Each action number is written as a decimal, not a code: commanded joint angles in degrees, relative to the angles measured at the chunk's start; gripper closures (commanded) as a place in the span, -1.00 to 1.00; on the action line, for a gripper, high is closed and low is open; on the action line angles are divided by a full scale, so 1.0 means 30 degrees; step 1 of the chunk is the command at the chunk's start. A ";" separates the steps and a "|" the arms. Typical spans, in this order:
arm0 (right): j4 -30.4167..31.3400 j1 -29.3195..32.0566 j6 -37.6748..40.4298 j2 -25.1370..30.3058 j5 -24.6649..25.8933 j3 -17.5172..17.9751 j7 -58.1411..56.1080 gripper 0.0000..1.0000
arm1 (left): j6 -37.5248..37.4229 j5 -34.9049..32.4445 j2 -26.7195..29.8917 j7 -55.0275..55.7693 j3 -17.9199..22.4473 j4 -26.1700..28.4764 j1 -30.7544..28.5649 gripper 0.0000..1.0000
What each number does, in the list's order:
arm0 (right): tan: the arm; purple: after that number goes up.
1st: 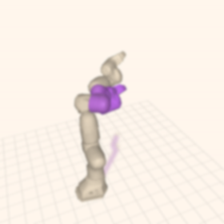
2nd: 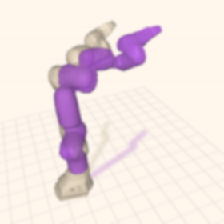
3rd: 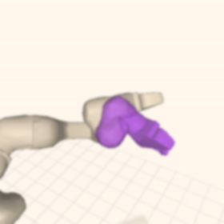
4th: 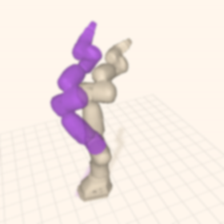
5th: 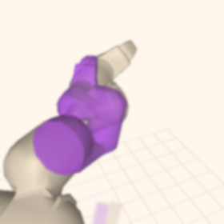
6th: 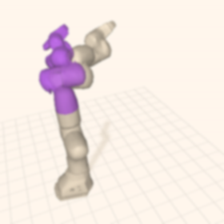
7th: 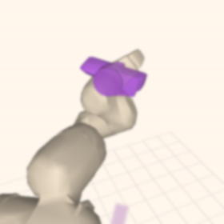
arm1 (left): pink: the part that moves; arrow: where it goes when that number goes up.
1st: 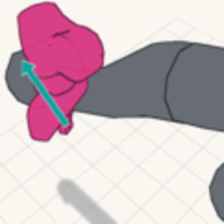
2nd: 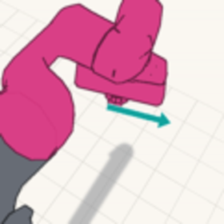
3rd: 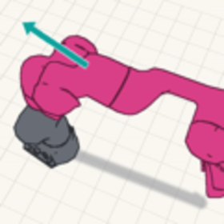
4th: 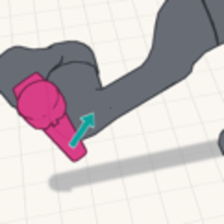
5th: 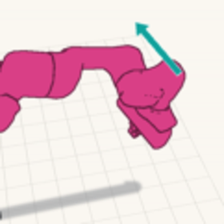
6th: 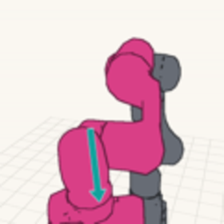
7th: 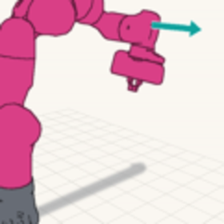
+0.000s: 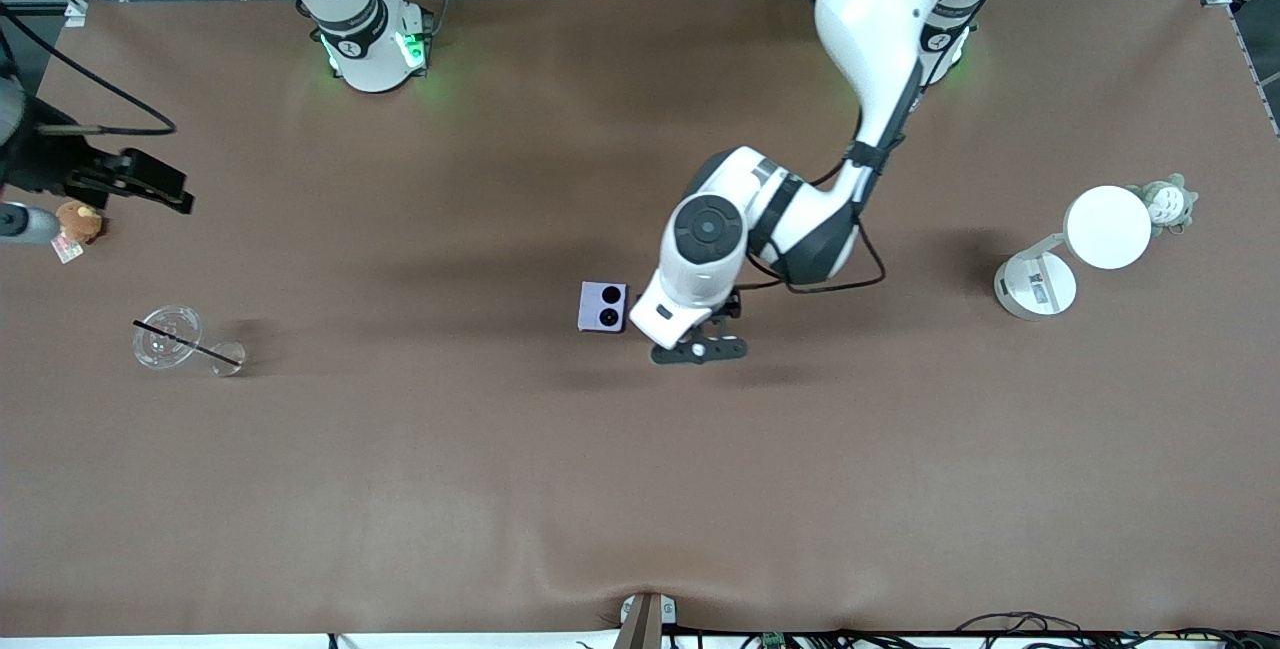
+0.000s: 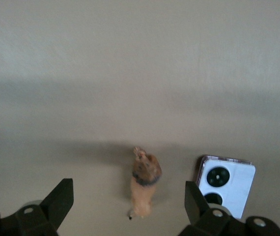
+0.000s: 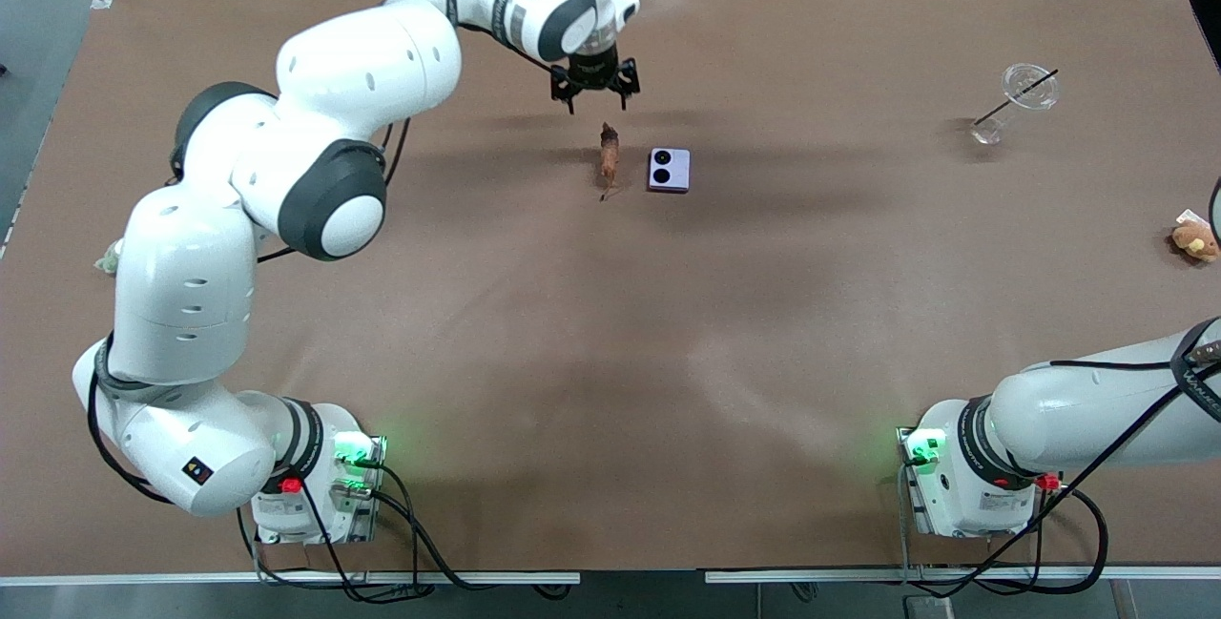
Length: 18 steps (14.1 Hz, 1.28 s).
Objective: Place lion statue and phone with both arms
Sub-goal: 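Reach down and grasp the brown lion statue with the left gripper, then lift the lion with the left gripper while the right gripper grasps the phone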
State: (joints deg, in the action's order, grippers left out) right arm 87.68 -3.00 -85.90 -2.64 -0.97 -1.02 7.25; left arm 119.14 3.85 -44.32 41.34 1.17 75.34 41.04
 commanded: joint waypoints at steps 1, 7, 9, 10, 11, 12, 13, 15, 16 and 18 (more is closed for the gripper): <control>-0.0165 -0.0872 -0.0077 -0.0408 -0.0059 -0.0039 0.1388 -1.00 | 0.0042 0.0034 -0.1191 -0.0184 0.0284 -0.0328 0.0675 -1.00; -0.0341 -0.2045 -0.0984 -0.1375 -0.0088 -0.0039 0.2501 -1.00 | 0.0713 -0.0992 -0.1662 -0.1154 0.0284 0.0434 0.1027 -0.34; -0.0370 -0.2630 -0.1423 -0.1668 -0.0117 -0.0039 0.3525 -1.00 | 0.0979 -0.0992 -0.1751 -0.1154 0.0255 0.0405 0.1027 0.12; -0.0370 -0.3039 -0.1657 -0.1815 -0.0089 -0.0039 0.3936 -1.00 | 0.0979 -0.0963 -0.1664 -0.1212 0.0255 0.0405 0.0998 0.32; -0.0370 -0.3333 -0.1834 -0.2077 -0.0088 -0.0039 0.4202 -1.00 | 0.0979 -0.0963 -0.1605 -0.1445 0.0255 0.0376 0.0998 0.51; -0.0370 -0.3539 -0.1980 -0.2283 -0.0088 -0.0039 0.4204 -1.00 | 0.0979 -0.0905 -0.1605 -0.1650 0.0255 0.0376 0.0998 0.79; -0.0341 -0.3802 -0.2185 -0.2488 -0.0117 -0.0039 0.4204 -1.00 | 0.0979 -0.0933 -0.1634 -0.1739 0.0255 0.0376 0.0969 1.00; -0.0341 -0.4330 -0.2537 -0.2986 -0.0088 -0.0039 0.4204 -1.00 | 0.0979 -0.0904 -0.1489 -0.2030 0.0255 0.0317 0.0794 1.00; -0.0312 -0.4477 -0.2654 -0.3249 -0.0088 -0.0010 0.4204 -1.00 | 0.0805 -0.0788 -0.1197 -0.2584 0.0284 0.0317 0.0677 1.00; -0.0196 -0.5061 -0.3150 -0.3690 -0.0118 -0.0010 0.4204 -1.00 | 0.0106 -0.0699 -0.0466 -0.3233 0.0226 0.0376 -0.0287 1.00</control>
State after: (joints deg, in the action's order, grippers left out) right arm 87.66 -16.45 -94.37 -12.22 -1.02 -0.75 18.98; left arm 121.55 1.70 -49.07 33.83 1.96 75.47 42.58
